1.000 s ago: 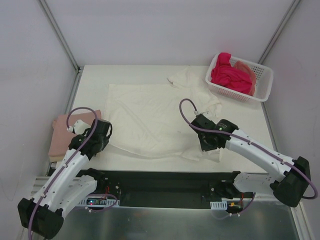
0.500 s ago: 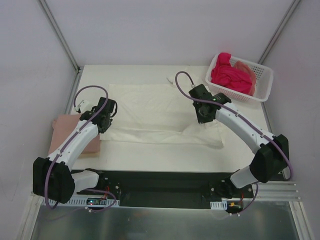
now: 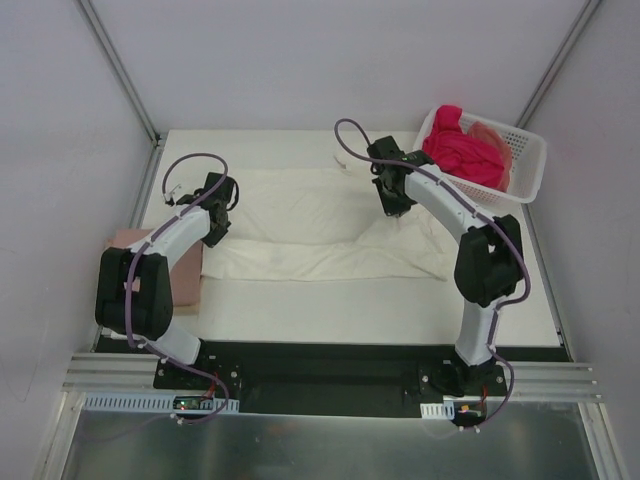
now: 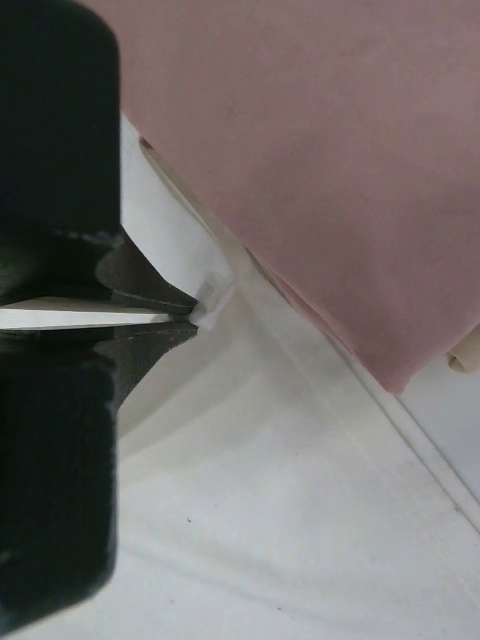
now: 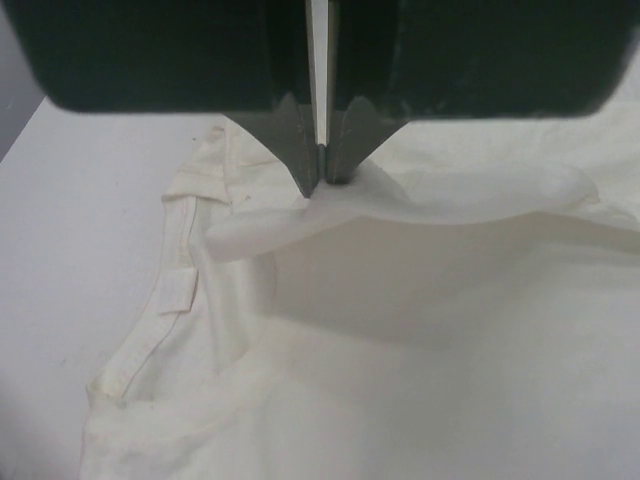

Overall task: Fold and stack the t-shirts
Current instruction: Fold the flattened tshirt in 1/3 of the way

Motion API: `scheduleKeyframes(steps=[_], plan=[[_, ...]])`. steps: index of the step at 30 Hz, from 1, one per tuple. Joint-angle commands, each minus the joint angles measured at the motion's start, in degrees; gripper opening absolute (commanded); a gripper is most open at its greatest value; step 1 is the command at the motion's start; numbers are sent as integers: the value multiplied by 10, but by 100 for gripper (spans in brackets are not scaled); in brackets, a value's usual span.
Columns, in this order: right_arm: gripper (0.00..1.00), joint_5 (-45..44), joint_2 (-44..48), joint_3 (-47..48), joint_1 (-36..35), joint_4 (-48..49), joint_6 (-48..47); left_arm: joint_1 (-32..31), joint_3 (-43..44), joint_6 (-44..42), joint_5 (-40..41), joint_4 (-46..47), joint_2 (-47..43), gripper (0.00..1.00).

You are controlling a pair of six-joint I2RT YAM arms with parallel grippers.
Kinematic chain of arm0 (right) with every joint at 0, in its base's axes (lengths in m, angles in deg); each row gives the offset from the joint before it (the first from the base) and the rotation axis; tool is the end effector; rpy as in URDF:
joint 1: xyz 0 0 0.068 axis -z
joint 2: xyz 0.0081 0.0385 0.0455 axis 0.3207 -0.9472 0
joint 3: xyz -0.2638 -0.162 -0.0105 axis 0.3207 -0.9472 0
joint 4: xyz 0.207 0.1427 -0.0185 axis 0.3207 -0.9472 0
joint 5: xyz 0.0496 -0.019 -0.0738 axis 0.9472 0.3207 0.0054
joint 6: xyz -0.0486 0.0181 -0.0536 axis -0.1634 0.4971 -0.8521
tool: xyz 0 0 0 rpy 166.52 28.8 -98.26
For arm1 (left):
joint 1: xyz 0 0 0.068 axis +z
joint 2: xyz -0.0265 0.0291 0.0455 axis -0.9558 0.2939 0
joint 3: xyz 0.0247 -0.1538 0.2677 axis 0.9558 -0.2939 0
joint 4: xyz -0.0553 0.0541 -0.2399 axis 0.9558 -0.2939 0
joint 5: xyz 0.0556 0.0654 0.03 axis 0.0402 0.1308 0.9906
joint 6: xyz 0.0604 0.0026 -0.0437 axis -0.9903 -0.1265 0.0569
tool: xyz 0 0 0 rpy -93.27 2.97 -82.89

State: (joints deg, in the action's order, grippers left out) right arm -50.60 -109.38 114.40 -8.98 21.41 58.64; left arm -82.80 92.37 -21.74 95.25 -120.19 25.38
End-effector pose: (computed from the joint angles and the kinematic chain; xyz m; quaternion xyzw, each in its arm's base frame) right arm 0.3750 0.1735 0.2855 -0.2558 0.9255 -0.1192 0.2524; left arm 0.3061 -0.0219 0.2418 -0.4410 0.8277 0.0716 0.3395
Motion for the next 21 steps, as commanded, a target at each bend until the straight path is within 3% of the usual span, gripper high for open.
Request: scheduleKeyframes(steps=[1,3,4,6,7,9,10,11,12,13,16,21], plan=[[0,16,-54,73,18,4,-56,14,32,-13,1,3,30,0],[1,25,-80,104,27,5,-77,14,40,-18,0,3,41,5],[8,29,-91,117,30,3,-80,14,44,-24,-5,2,43,15],[27,44,-112,146,33,-5,-89,14,51,-29,-10,2,41,34],[43,45,-116,152,34,-9,-88,14,54,-37,-14,3,40,35],[68,34,-113,154,34,-15,-70,11,69,-51,-23,3,32,48],[76,28,-107,143,35,-15,-60,2,75,-64,-27,3,27,56],[87,30,-87,129,37,-12,-49,-6,83,-70,-28,3,18,72],[98,37,-73,113,39,-1,-34,-13,86,-74,-28,2,13,94],[97,50,-57,67,41,9,-10,-30,89,-82,-29,3,7,99],[97,135,48,-54,45,78,33,-53,91,-94,-42,3,-18,99],[97,265,120,-186,49,178,109,-85,51,-106,-113,22,-68,100]])
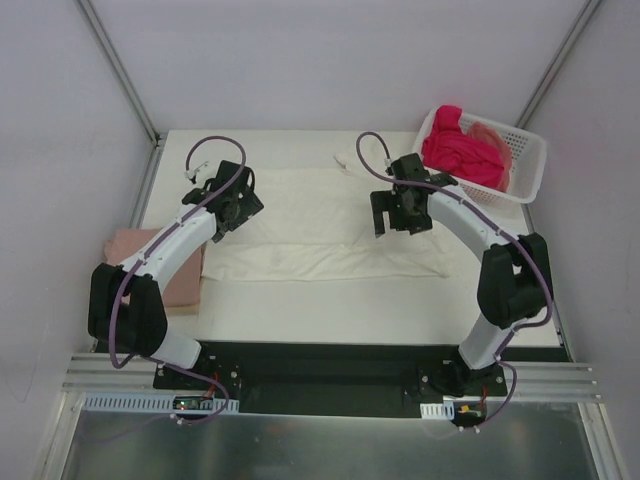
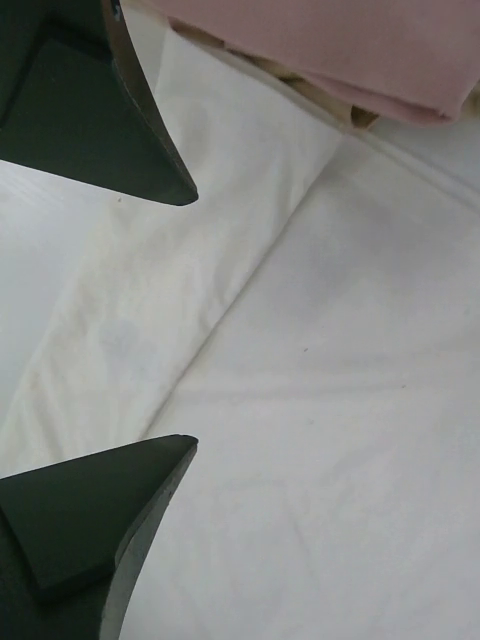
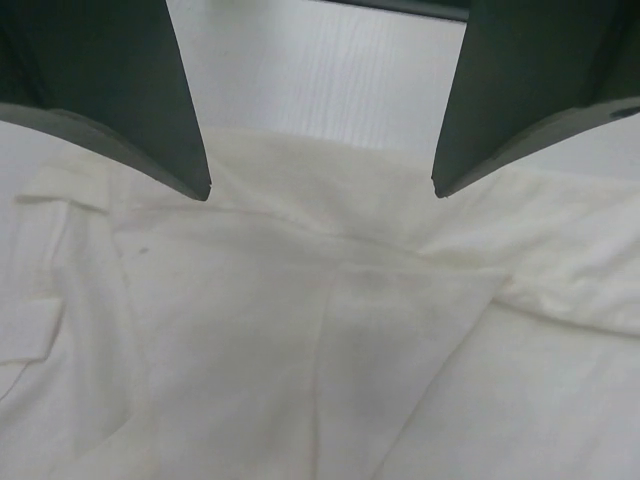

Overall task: Fold and stack the t-shirts
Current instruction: Fold the flattened tshirt in 1/3 of the way

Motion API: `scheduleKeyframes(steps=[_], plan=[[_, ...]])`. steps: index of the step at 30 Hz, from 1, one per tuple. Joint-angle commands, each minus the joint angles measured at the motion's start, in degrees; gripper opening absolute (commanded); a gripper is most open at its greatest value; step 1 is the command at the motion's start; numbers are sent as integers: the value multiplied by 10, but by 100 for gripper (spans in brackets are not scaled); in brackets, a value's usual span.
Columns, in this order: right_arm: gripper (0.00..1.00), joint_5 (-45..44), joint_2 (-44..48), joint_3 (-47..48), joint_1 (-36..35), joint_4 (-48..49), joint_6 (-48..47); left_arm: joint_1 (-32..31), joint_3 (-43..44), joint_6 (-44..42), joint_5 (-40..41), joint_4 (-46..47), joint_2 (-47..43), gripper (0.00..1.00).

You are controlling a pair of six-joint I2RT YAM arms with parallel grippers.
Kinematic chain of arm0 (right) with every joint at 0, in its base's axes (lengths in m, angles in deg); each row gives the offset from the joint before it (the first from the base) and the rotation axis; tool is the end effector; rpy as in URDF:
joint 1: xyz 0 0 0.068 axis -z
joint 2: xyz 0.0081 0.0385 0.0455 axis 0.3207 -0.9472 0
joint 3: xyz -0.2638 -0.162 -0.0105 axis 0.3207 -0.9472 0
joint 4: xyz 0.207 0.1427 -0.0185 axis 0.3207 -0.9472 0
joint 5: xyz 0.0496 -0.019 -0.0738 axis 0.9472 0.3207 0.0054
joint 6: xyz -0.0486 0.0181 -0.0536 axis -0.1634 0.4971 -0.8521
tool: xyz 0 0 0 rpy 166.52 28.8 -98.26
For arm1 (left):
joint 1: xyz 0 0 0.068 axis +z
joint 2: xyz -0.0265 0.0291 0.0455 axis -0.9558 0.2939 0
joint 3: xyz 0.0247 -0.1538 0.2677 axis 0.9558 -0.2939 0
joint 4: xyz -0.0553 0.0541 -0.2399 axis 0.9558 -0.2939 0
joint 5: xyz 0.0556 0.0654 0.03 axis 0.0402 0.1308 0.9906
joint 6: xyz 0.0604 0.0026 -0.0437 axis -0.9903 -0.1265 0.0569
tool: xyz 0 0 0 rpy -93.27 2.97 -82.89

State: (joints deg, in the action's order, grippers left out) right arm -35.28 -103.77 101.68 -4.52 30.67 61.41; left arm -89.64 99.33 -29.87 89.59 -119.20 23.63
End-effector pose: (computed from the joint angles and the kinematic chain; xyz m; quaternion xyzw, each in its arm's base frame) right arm 0.3587 0.1494 0.2623 -0.2282 0.9406 0.0083 0.2512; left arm 0.3161 -0.0684 0.2874 -0.3305 0.8644 -0.0129 0.3788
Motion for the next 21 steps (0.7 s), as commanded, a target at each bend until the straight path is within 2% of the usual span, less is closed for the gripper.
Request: scheduleKeyframes(steps=[1,8,11,15,21], plan=[[97,118,63,-66,5,91,90,-19,-29,-23,-63,14,-58,99],[99,180,17,-87,26,151,140,-27,-168,-6,-104,47,-156,99],[92,165,0,-79,30,153,149,-27,-211,1,-104,49,-194,99],[68,151,-23,-73,34,145,155,-27,-244,8,-97,51,-228,99],[48,143,-53,-78,35,142,164,-27,-259,11,-90,51,-243,99]])
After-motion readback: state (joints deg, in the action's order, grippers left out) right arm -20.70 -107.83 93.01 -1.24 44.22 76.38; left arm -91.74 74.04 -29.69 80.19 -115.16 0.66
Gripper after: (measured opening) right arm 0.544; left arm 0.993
